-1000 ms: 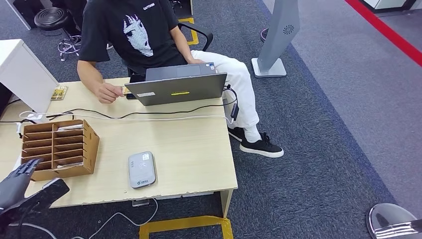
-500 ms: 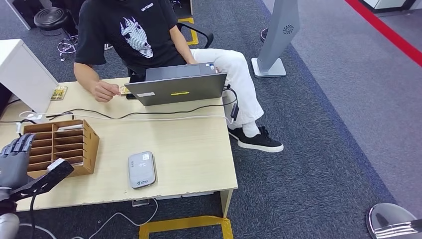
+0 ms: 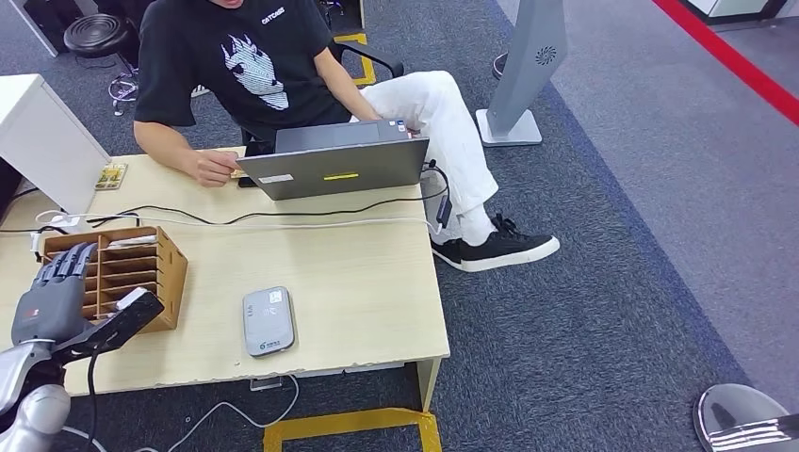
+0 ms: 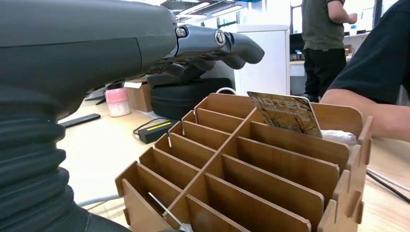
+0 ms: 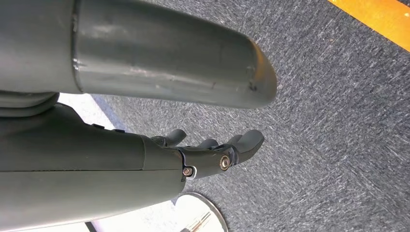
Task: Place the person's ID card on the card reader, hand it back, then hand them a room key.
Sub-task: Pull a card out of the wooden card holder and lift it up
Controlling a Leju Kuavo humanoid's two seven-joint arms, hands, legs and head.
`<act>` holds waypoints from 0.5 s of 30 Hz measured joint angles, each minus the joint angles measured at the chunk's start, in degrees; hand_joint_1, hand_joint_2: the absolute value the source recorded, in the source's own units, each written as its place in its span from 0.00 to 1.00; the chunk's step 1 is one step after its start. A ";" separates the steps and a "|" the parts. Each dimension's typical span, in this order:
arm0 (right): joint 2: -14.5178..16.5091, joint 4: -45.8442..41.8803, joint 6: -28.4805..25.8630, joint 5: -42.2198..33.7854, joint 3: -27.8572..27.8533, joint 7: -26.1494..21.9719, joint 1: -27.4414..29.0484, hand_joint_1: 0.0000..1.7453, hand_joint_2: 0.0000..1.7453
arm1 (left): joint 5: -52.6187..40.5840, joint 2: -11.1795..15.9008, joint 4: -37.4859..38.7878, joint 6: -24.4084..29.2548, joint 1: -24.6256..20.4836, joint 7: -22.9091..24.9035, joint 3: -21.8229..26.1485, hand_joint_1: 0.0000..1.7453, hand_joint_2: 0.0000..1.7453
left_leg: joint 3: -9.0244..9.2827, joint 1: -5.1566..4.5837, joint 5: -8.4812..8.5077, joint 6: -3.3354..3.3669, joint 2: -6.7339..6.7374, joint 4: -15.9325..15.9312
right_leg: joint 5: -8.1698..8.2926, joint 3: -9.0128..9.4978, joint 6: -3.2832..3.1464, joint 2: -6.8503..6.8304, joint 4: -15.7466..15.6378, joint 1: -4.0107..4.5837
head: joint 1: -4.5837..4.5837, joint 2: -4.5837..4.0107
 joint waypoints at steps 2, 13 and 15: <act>-0.04 0.00 0.02 -0.27 0.22 0.29 0.00 0.00 0.00 | 0.08 -0.27 0.21 -0.15 -0.09 -0.01 -0.13 0.00 1.00 | 0.00 0.00 0.00 0.00 0.00 0.00 | 0.00 0.00 0.00 0.00 0.00 0.00 | 0.00 0.00; -0.10 -0.43 -0.04 -1.88 1.01 1.39 0.11 0.00 0.00 | 1.73 -1.70 2.90 -1.21 0.07 -0.05 -0.23 0.00 1.00 | -0.02 0.00 0.00 0.00 0.00 0.00 | 0.00 0.00 0.00 0.00 0.00 0.00 | 0.00 0.00; -0.12 -0.55 0.05 -2.09 1.11 1.54 0.15 0.00 0.00 | 1.96 -1.96 3.76 -1.05 0.16 -0.09 -0.23 0.00 1.00 | -0.02 0.00 0.00 0.00 0.00 0.00 | 0.00 0.00 0.00 -0.01 0.00 0.00 | 0.00 0.00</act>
